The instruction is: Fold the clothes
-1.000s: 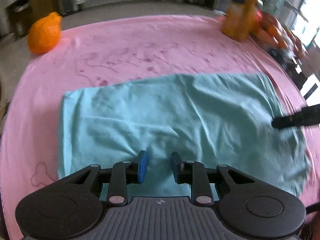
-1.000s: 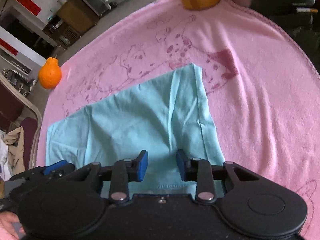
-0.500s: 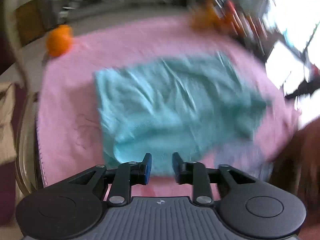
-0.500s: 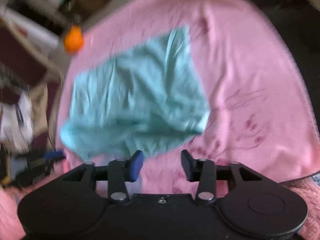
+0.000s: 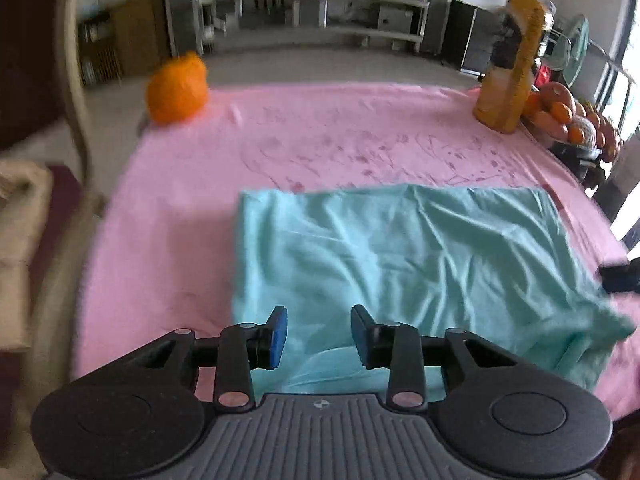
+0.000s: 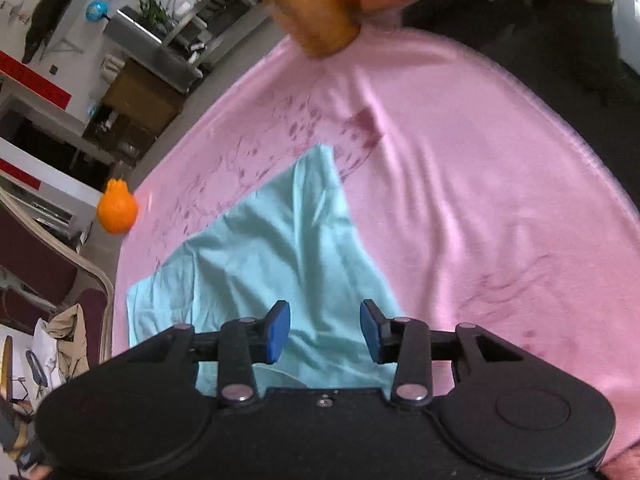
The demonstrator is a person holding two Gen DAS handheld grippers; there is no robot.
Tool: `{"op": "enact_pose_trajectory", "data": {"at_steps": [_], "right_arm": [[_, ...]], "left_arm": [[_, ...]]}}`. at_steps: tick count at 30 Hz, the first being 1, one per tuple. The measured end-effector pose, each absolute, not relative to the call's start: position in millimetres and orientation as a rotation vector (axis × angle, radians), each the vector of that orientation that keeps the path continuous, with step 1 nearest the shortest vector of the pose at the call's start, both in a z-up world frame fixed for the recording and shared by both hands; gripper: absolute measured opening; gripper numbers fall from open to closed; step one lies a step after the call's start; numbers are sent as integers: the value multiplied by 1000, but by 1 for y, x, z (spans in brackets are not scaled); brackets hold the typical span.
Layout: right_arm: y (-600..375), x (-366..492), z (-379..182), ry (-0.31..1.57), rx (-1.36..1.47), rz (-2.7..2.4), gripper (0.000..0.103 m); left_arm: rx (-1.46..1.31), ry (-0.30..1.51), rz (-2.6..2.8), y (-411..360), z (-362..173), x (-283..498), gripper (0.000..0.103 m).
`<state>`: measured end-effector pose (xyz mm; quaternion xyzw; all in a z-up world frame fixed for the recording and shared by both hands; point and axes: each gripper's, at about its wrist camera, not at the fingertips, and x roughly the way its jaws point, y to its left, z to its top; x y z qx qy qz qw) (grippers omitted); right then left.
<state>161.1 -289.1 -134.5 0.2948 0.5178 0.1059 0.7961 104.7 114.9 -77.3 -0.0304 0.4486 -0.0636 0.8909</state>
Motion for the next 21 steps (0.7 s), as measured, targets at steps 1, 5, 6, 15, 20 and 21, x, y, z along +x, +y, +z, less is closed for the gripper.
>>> {"op": "enact_pose_trajectory", "data": {"at_steps": [1, 5, 6, 15, 20, 21], "right_arm": [[-284, 162, -140, 1138, 628, 241, 39], [-268, 157, -150, 1234, 538, 336, 39], [-267, 152, -149, 1263, 510, 372, 39], [-346, 108, -127, 1151, 609, 336, 46], [-354, 110, -128, 1100, 652, 219, 47], [-352, 111, -128, 1095, 648, 212, 47]], "left_arm": [[-74, 963, -160, 113, -83, 106, 30], [93, 1106, -266, 103, -97, 89, 27], [142, 1127, -287, 105, -96, 77, 25], [-145, 958, -25, 193, -62, 20, 33], [-280, 1062, 69, 199, -84, 39, 36], [-307, 1082, 68, 198, -90, 42, 36]]}}
